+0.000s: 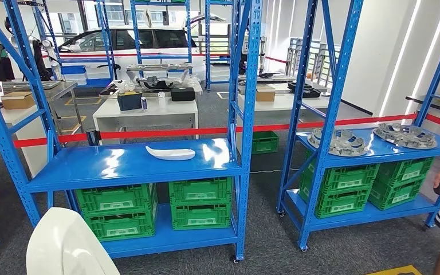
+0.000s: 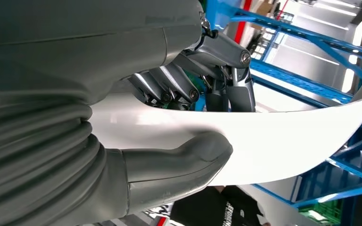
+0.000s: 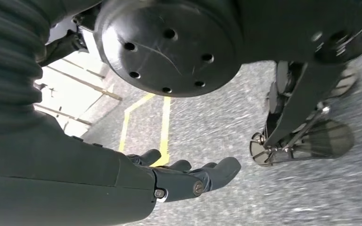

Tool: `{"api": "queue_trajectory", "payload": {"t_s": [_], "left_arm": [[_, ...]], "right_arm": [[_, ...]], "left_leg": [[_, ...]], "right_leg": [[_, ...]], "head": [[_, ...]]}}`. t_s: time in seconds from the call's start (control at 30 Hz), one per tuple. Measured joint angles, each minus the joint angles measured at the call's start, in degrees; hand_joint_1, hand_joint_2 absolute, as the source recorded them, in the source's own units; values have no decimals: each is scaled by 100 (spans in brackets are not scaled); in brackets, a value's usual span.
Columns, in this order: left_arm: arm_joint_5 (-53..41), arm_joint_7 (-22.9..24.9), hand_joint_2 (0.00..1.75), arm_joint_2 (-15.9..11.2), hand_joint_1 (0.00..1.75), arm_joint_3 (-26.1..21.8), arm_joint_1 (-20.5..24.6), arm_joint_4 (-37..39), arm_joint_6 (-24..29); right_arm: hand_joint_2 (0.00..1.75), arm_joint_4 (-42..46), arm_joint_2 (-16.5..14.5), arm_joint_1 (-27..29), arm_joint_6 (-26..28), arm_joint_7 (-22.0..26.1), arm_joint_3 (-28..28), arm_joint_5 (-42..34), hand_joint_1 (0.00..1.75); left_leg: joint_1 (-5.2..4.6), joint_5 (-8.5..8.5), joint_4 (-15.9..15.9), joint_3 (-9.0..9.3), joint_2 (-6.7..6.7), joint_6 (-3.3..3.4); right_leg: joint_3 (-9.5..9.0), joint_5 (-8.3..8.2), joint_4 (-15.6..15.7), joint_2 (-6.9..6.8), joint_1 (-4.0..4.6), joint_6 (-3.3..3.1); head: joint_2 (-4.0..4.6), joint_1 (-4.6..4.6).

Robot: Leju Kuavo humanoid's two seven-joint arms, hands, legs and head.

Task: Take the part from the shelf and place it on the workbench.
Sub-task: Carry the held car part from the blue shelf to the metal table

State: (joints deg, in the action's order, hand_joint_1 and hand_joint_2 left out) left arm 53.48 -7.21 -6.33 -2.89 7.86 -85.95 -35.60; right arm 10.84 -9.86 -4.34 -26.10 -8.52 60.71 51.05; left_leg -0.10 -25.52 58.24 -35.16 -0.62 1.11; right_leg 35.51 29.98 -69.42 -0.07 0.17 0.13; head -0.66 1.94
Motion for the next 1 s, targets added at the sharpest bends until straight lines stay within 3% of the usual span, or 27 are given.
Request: {"api": "queue_trajectory", "payload": {"t_s": [0.07,0.1,0.13,0.2,0.23,0.27,0.33,0.37,0.4,0.43,0.5,0.57,0.63,0.7,0.73,0.77,0.83,0.87,0.9,0.93,1.0], "left_arm": [[0,9,175,6,175,0,-4,-34,13],[0,15,175,10,175,0,-4,-50,15],[0,22,175,15,175,0,-5,-63,19],[0,33,175,23,175,-1,-7,-68,24],[0,37,175,25,175,-1,-9,-69,25],[1,41,175,25,175,-2,-11,-69,27],[14,73,175,28,175,-5,-24,-71,55],[26,96,175,29,175,-7,-41,-73,78],[38,120,175,31,175,-9,-63,-76,103],[48,137,175,32,175,-10,-83,-81,120],[52,155,175,32,175,-11,-109,-101,135],[54,164,175,33,175,-12,-122,-143,136],[60,160,175,33,175,-15,-137,-176,135],[66,154,175,37,175,-17,-142,-178,135],[67,153,175,42,175,-17,-132,-175,138],[68,152,175,48,175,-17,-117,-174,140],[61,141,175,59,175,-17,-89,-174,147],[51,128,175,61,175,-17,-85,-175,152],[40,111,175,62,175,-17,-85,-177,161],[29,96,175,62,175,-17,-87,-180,169],[20,78,175,59,175,-20,-89,-197,179]], "right_arm": [[175,0,9,-12,0,1,3,-3,0],[175,0,13,-19,0,13,3,-4,0],[175,0,15,-23,0,24,3,-5,0],[175,0,14,-21,0,42,5,-6,0],[175,0,15,-21,1,45,7,-6,0],[175,0,16,-21,1,50,10,-6,0],[175,0,21,-28,1,61,21,-3,0],[175,0,22,-30,1,66,25,1,0],[175,0,22,-31,1,69,28,3,0],[175,0,22,-31,1,71,31,5,0],[175,0,22,-32,1,69,36,2,0],[175,0,22,-33,1,68,42,-3,0],[175,0,22,-33,1,54,54,-32,0],[175,0,21,-29,2,20,88,-86,0],[175,0,21,-28,2,-1,106,-107,0],[175,0,20,-26,2,-14,119,-116,0],[175,0,18,-28,2,0,128,-115,0],[175,0,18,-28,1,37,130,-110,0],[175,0,20,-29,1,82,130,-101,0],[175,0,25,-30,2,130,130,-87,0],[175,0,47,-34,2,198,130,-67,0]], "left_leg": [[-7,96,34,-113,-4,-54],[-5,145,37,-140,-11,-85],[-3,197,29,-158,-18,-121],[8,226,34,-194,-14,-186],[13,111,116,-237,2,-215],[20,-107,300,-299,17,-242],[43,-665,945,-444,36,-289],[51,-826,1282,-486,36,-311],[56,-843,1506,-477,36,-326],[61,-740,1568,-401,36,-334],[70,-463,1142,21,35,-331],[53,-529,359,595,41,-297],[14,-676,-60,820,51,-224],[7,-595,-98,734,40,-118],[10,-526,-104,690,31,-69],[23,-450,-116,631,21,-22],[23,-298,-113,469,13,26],[20,-221,-107,365,12,37],[16,-144,-98,257,9,34],[14,-66,-85,145,7,28],[13,75,-52,-64,4,4]], "right_leg": [[-583,75,827,10,28,-55],[-736,148,1085,14,43,-78],[-786,181,1220,16,58,-102],[-716,84,1256,-1,48,-164],[-674,24,1271,-14,38,-203],[-619,-41,1285,-29,28,-241],[-480,-160,1274,-42,30,-280],[-394,-223,1260,-45,33,-282],[-298,-284,1242,-47,36,-276],[-195,-345,1216,-49,37,-266],[11,-457,1149,-53,34,-235],[156,-550,1081,-51,43,-184],[203,-647,1061,-51,40,-122],[228,-709,1064,-44,23,-50],[268,-617,1002,-33,13,-14],[331,-413,844,-20,6,20],[496,189,235,-5,-17,72],[556,404,-119,-4,-23,90],[565,479,-391,-3,-26,99],[500,416,-517,-3,-25,97],[100,114,-211,0,-20,66]], "head": [[0,-4],[0,-7],[0,-9],[0,-10],[0,-9],[0,-6],[0,-3],[0,-3],[0,-4],[0,-4],[0,-4],[0,-5],[0,-10],[0,-15],[0,-18],[0,-18],[0,-20],[0,-21],[0,-21],[0,-22],[0,-21]]}}
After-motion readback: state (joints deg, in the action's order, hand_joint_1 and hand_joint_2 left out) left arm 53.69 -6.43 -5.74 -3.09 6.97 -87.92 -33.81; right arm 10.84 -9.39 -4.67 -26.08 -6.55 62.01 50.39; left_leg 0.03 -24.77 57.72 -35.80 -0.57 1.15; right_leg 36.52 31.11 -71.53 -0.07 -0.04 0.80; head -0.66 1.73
